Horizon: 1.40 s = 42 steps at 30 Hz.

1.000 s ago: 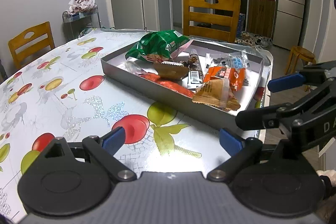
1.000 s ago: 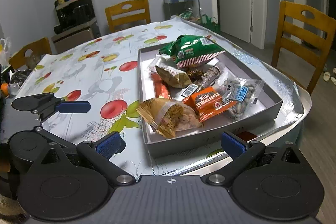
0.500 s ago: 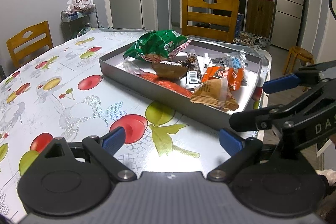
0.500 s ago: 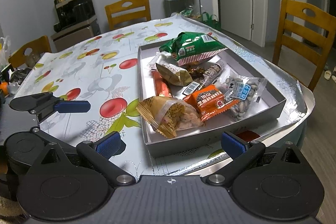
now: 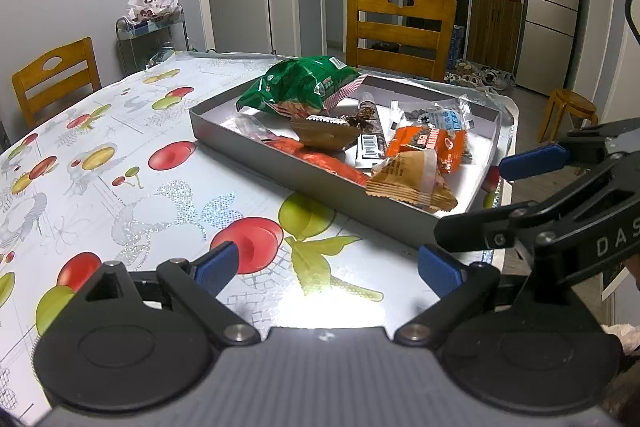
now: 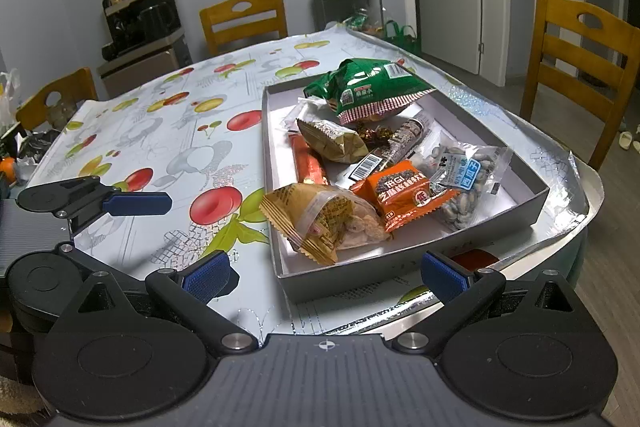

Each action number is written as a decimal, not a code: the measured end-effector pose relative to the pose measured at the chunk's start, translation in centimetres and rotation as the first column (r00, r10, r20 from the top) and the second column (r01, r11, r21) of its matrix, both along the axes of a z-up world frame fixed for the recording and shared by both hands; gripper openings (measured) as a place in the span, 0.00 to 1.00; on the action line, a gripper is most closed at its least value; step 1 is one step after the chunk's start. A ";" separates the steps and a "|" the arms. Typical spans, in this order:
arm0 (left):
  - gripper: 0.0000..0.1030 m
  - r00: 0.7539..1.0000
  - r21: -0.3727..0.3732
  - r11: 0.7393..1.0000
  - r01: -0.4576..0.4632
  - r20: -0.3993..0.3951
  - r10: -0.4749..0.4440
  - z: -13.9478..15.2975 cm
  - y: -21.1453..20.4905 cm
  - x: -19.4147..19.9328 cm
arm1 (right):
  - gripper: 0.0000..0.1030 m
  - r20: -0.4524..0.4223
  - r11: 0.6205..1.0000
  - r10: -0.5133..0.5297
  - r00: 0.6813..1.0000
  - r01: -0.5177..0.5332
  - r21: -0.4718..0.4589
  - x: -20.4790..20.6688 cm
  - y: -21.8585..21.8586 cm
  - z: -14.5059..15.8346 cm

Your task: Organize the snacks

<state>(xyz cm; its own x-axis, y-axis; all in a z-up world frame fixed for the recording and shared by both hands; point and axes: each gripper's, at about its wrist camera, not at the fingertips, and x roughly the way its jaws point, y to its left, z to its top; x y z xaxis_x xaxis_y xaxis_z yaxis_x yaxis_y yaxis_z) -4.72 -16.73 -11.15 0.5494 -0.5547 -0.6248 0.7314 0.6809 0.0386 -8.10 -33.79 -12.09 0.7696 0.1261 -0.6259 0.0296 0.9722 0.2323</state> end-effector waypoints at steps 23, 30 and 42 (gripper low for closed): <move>0.94 1.000 0.006 1.000 0.001 -0.002 -0.001 -0.2 0.0 0.3 | 1.00 -0.011 1.000 0.009 1.000 -0.009 -0.006 0.4 0.1 -0.1; 0.94 1.000 0.004 1.000 0.005 0.008 -0.005 -0.2 0.0 0.3 | 1.00 -0.013 1.000 0.010 1.000 -0.010 -0.004 0.4 0.1 -0.1; 0.94 0.997 -0.004 0.998 0.067 0.045 -0.067 -0.2 0.1 0.1 | 1.00 -0.010 1.000 -0.011 1.000 0.010 -0.021 0.5 0.2 0.0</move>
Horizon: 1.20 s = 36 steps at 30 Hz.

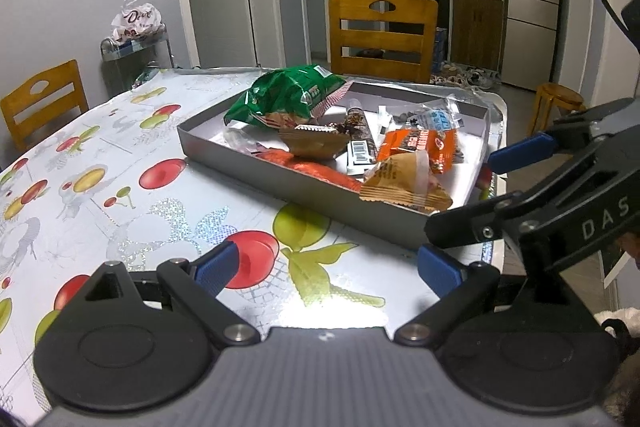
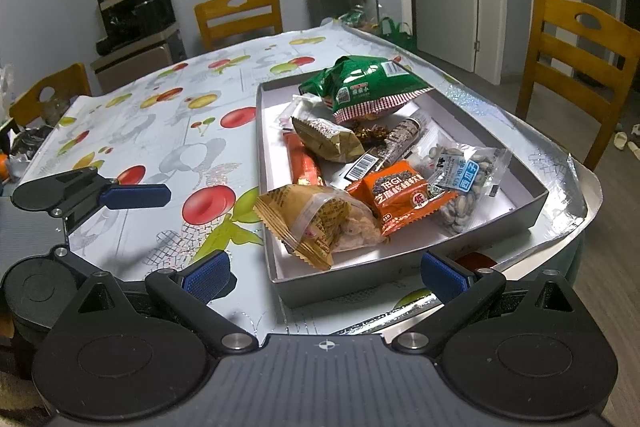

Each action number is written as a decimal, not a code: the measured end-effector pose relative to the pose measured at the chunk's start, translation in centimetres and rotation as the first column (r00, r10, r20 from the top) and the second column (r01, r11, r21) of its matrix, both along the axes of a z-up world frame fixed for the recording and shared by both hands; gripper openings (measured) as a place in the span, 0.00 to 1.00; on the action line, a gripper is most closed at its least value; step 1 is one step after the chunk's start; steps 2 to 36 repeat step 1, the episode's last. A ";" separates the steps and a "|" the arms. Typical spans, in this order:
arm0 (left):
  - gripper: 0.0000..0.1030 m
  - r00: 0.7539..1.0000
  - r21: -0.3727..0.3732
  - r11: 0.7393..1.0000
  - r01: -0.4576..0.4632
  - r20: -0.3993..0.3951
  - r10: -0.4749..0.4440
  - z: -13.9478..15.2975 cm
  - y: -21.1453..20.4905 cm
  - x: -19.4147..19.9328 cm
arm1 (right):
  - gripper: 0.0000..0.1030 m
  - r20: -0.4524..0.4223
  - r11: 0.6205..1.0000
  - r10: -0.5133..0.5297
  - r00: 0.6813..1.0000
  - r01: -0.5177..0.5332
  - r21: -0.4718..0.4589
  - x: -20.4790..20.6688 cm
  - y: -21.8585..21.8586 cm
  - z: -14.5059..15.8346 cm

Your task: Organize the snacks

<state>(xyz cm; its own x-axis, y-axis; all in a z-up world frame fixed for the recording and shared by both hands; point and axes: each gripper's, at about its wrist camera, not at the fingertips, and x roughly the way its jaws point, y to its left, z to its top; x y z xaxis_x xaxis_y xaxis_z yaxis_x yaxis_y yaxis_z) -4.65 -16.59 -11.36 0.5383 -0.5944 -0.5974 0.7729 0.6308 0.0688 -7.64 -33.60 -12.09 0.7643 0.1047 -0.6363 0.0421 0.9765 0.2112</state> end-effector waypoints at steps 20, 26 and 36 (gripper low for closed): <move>0.94 1.000 0.003 1.000 -0.001 -0.004 0.001 0.1 0.1 0.0 | 1.00 0.009 1.000 0.002 1.000 -0.002 0.003 -0.1 0.0 0.1; 0.94 1.000 0.003 1.000 -0.001 -0.004 0.001 0.1 0.1 0.0 | 1.00 0.009 1.000 0.002 1.000 -0.002 0.003 -0.1 0.0 0.1; 0.94 1.000 0.003 1.000 -0.001 -0.004 0.001 0.1 0.1 0.0 | 1.00 0.009 1.000 0.002 1.000 -0.002 0.003 -0.1 0.0 0.1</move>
